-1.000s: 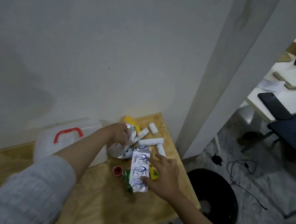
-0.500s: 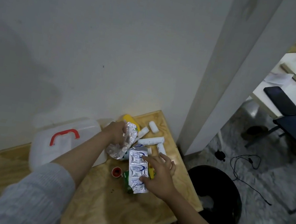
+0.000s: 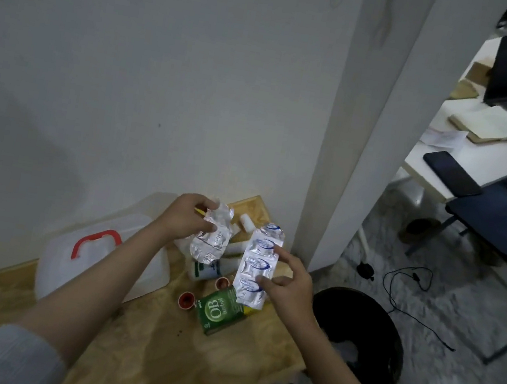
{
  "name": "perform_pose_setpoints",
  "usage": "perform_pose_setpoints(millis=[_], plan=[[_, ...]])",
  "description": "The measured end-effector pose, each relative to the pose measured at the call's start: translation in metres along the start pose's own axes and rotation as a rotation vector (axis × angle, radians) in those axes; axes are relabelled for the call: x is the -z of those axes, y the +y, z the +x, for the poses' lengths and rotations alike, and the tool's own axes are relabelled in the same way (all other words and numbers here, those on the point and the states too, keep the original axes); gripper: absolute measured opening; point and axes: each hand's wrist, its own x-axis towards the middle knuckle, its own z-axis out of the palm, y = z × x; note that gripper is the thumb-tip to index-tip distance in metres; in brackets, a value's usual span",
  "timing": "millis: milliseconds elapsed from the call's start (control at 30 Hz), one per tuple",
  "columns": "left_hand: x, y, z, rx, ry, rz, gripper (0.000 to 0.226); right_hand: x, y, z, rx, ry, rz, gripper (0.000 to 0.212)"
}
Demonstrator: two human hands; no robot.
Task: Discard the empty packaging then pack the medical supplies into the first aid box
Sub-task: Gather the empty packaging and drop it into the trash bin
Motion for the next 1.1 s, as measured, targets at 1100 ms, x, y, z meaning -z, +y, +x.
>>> perform_pose_setpoints(millis=[1100], plan=[[-0.363,0.053,0.027,0.109,-0.819,0.374,0.076,0.222,0.150,-0.019,-0.649,0.284,-0.377,0.049]])
